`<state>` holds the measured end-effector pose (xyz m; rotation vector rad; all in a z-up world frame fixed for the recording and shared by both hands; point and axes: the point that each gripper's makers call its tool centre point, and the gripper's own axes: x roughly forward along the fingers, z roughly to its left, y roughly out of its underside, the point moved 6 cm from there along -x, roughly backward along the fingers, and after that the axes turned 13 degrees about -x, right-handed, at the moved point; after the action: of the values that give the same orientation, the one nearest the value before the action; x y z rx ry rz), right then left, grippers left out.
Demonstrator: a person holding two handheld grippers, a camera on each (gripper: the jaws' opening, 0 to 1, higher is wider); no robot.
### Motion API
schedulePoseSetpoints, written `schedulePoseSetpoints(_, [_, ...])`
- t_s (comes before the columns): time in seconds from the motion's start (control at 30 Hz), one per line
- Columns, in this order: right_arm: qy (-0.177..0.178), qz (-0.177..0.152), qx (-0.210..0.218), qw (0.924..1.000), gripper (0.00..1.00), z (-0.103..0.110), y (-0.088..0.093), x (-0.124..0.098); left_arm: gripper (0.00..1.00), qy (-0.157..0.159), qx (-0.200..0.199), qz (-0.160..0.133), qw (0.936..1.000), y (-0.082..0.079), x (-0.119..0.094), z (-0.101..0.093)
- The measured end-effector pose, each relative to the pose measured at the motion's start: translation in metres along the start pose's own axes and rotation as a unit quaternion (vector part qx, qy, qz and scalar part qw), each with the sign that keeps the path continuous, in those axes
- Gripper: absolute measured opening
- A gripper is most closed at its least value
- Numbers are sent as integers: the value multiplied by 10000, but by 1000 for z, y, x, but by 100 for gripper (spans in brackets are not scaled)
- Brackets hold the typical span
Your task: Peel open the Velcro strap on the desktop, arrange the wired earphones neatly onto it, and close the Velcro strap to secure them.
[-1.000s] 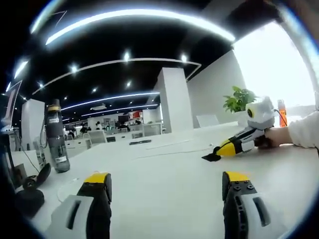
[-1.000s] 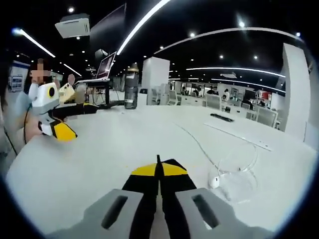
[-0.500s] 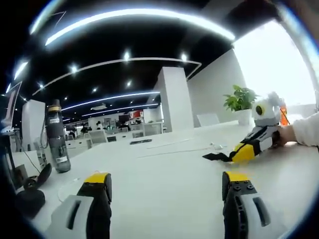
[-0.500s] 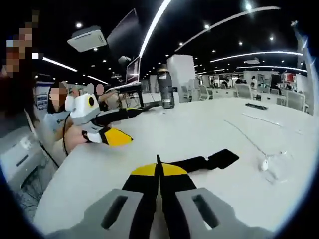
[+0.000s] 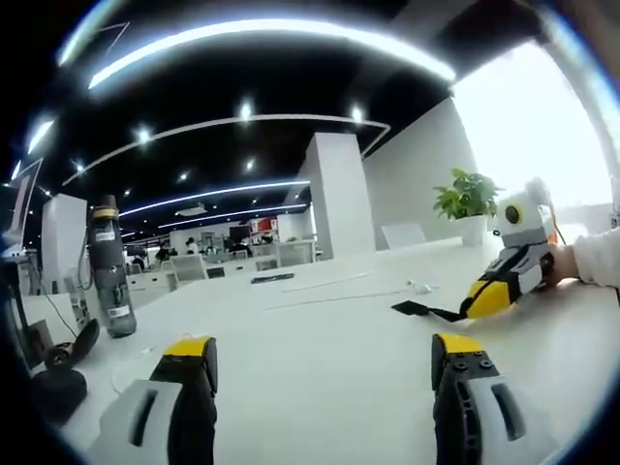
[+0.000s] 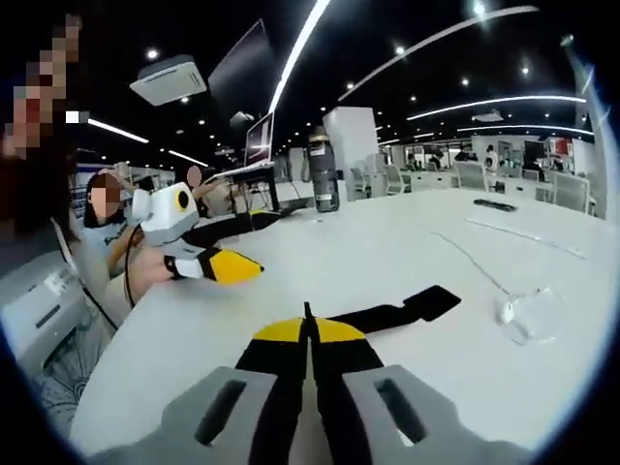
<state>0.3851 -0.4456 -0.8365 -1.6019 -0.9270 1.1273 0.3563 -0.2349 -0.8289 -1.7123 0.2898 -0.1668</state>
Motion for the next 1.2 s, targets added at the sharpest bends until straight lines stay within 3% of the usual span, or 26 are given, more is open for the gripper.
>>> schedulePoseSetpoints(0.5, [18,151,-41,9999,4,2,6,-7,93,27,15,4,10000,0,0,-1])
schedulePoseSetpoints(0.63, [-24,252,-117,9996,10,5,7,-6,93,23,20,7,10000,1,-1,-1])
schedulePoseSetpoints(0.8, [-114,7,188,9998,14,5,1,-9,93,24,51,28,10000,2,-1,-1])
schedulePoseSetpoints(1.0, [251,-597,773,9949,19,-16,-11,-18,93,49,44,14,10000,1,-1,-2])
schedulePoseSetpoints(1.1, [794,-481,724,9930,16,-34,-6,-20,93,80,66,27,9999,2,-1,-3])
schedulePoseSetpoints(1.2, [961,-437,603,9926,14,-42,-5,-16,93,124,105,47,9999,2,-1,-4])
